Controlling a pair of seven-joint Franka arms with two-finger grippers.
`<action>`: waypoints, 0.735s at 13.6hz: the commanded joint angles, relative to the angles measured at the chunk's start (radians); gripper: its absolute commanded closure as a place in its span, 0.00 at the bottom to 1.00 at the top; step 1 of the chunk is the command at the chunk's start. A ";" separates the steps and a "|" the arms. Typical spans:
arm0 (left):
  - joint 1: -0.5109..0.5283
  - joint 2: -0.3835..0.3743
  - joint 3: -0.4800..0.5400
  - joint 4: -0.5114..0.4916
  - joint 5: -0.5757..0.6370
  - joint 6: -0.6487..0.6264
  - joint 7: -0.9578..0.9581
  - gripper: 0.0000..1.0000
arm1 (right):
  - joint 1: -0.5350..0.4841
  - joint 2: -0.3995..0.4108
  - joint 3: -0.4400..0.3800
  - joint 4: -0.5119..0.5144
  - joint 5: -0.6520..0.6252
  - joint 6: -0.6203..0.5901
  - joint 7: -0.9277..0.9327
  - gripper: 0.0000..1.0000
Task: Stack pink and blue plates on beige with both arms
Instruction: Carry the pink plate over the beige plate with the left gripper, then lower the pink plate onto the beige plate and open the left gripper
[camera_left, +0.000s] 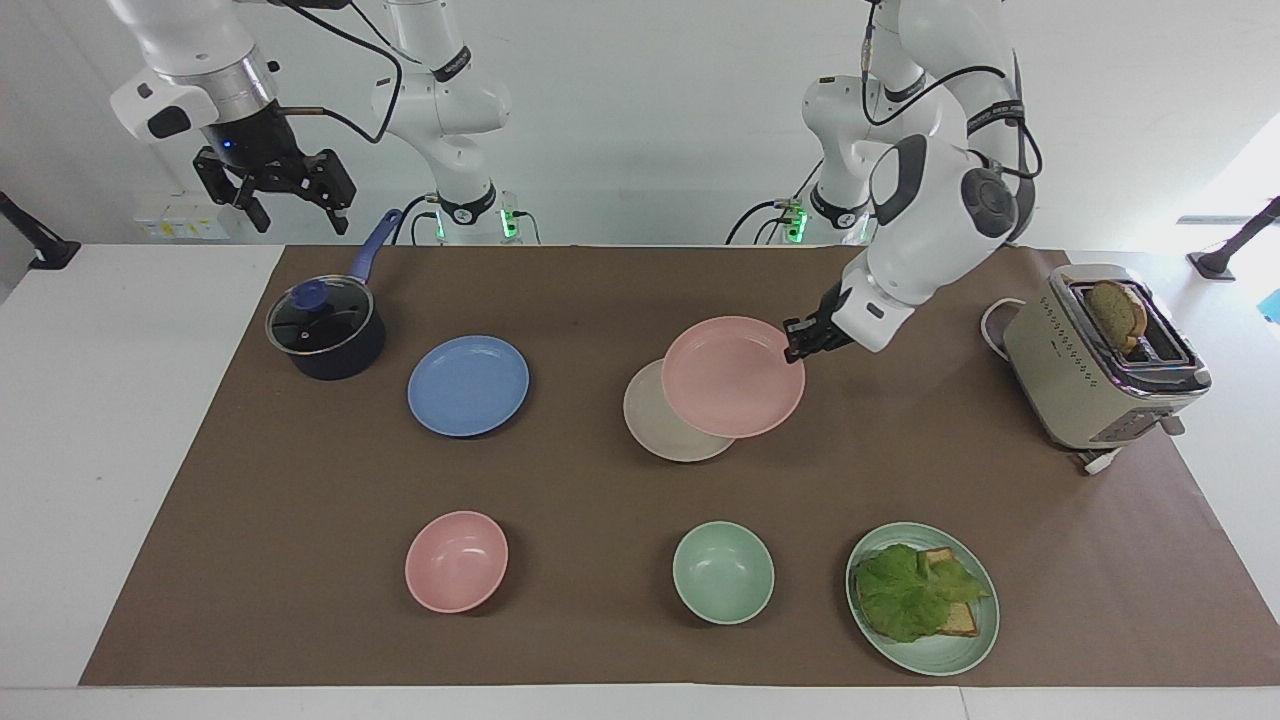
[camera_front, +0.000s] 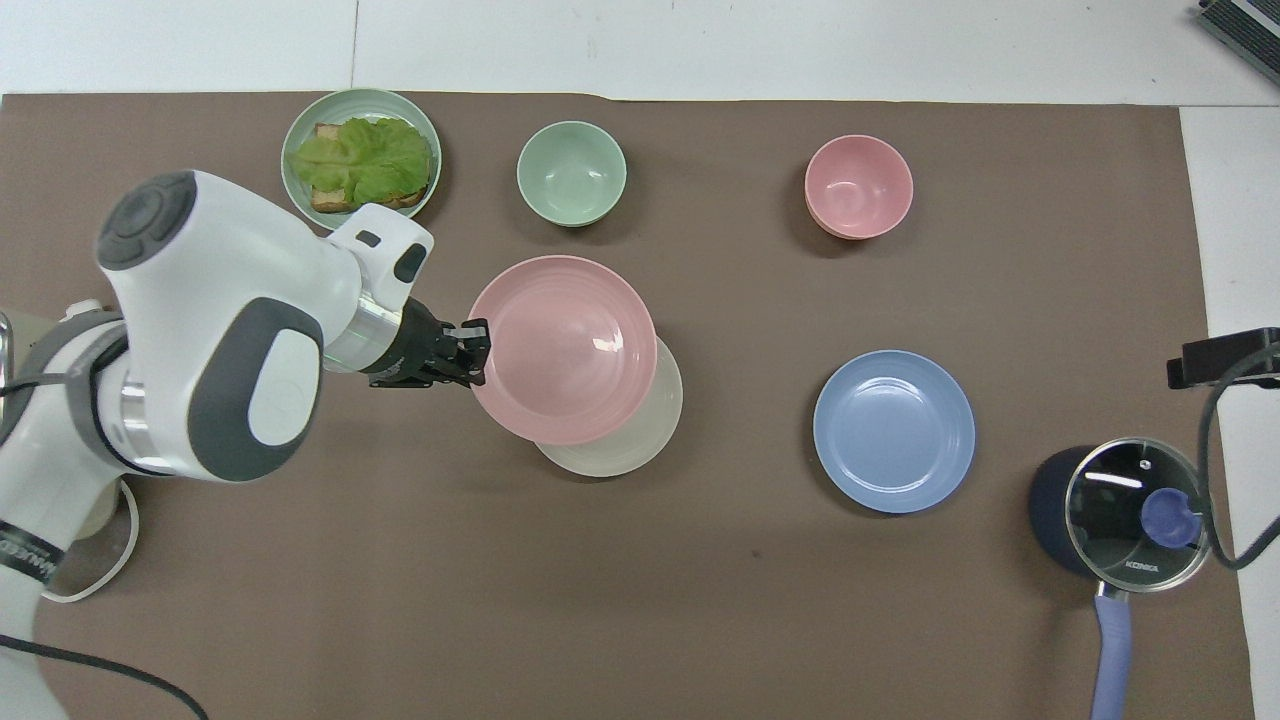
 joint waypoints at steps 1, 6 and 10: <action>-0.055 -0.023 0.018 -0.132 -0.022 0.139 -0.014 1.00 | -0.005 -0.008 0.004 0.002 0.003 -0.016 -0.020 0.00; -0.094 0.034 0.018 -0.188 -0.054 0.247 -0.011 1.00 | -0.005 -0.008 0.004 0.002 0.004 -0.016 -0.020 0.00; -0.109 0.033 0.018 -0.192 -0.055 0.253 -0.011 0.26 | -0.005 -0.008 0.004 0.002 0.004 -0.016 -0.020 0.00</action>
